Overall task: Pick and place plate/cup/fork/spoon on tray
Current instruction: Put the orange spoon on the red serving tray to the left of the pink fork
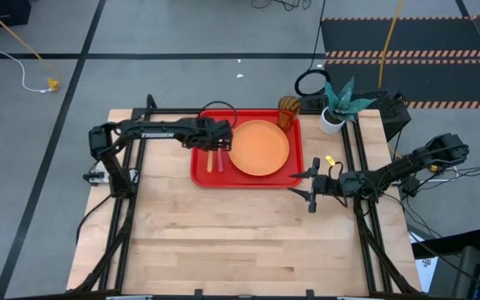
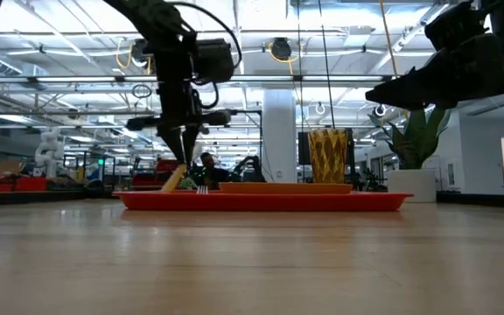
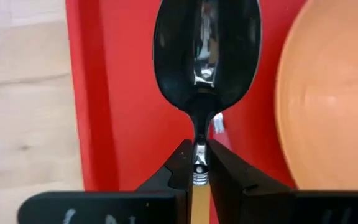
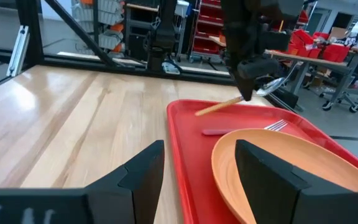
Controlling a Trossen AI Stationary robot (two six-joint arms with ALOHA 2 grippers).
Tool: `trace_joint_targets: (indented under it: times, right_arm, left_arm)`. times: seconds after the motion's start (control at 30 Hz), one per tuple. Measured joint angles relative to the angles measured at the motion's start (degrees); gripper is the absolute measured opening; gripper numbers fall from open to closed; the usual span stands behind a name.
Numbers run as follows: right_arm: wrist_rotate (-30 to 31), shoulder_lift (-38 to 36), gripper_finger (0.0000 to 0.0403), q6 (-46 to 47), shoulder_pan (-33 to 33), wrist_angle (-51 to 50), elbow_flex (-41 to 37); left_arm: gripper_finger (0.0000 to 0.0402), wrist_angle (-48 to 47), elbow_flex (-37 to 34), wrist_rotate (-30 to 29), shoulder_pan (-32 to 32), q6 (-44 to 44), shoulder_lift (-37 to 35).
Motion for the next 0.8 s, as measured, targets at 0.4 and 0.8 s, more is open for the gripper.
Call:
trace_joint_targets:
  times: [0.4,0.8]
  right_arm:
    - [-0.56,0.00,0.0192,1.66,0.07,-1.73,0.00]
    - [-1.58,0.00,0.0192,2.66,0.28,-1.75,0.00]
  left_arm:
    - [0.0037,0.67,0.02,4.91,5.07,0.99,3.07]
    - [0.0037,0.83,-1.30,8.75,7.74,0.76,2.94]
